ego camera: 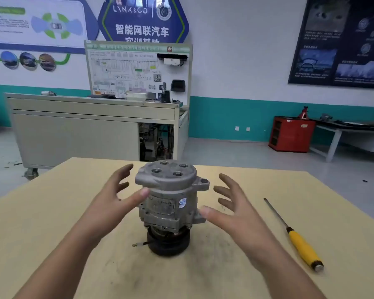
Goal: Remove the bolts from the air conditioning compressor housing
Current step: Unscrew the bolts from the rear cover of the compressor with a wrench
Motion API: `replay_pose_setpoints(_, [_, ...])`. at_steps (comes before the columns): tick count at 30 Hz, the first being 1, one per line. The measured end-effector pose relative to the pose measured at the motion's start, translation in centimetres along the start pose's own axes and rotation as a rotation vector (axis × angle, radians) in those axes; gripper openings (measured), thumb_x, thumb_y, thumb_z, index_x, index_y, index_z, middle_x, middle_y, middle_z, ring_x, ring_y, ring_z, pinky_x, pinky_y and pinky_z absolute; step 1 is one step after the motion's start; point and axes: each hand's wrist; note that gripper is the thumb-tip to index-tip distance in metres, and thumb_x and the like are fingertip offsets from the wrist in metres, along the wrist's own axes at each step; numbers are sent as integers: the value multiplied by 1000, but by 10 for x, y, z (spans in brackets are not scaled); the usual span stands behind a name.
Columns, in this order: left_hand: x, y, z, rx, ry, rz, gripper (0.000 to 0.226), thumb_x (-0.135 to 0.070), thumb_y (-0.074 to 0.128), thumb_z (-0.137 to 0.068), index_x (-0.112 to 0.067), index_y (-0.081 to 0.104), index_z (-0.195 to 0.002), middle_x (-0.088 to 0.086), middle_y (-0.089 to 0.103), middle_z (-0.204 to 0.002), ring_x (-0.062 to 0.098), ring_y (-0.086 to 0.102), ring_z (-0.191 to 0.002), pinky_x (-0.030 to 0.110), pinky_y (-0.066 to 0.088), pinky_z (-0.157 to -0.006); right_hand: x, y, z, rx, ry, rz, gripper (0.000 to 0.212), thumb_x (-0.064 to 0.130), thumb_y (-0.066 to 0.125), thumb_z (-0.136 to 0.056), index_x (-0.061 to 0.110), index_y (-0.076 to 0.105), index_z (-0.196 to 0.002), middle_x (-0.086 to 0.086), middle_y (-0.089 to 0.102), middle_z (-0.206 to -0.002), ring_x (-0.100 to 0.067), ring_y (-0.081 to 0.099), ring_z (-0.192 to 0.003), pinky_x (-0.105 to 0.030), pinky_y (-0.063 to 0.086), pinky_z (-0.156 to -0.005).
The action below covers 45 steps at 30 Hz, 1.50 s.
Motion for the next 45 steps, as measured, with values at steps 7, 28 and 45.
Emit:
replay_pose_setpoints(7, [28,11,-47,567,-148,126,122,-65,88,-31,-24,43,-136,-10,60,-130,5,55,-120,22,50,-90,-39,47,-40,63,48,-152,123,39,87,-56,61,-7,-133,39,40,-123,11,47,-116,-18,41,-98])
replay_pose_setpoints(28, [4,107,-20,270,83,108,111,-47,90,-40,-33,35,-135,-23,59,-121,0,56,-115,29,48,-94,-62,-24,-47,-41,-1,-296,108,58,92,-29,58,34,-120,11,60,-125,-12,60,-114,-37,56,-86])
replay_pose_setpoints(45, [-5,93,-17,389,-50,108,139,-90,66,-26,-39,16,-145,-43,55,-112,-15,57,-103,13,50,-77,-113,-106,-33,32,496,1238,34,47,47,-91,24,33,-71,6,50,-85,-18,55,-90,-27,35,-66])
Point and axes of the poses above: each hand's wrist, its own z-axis away from the middle knuckle, its own y-axis out of the palm, x = y × z
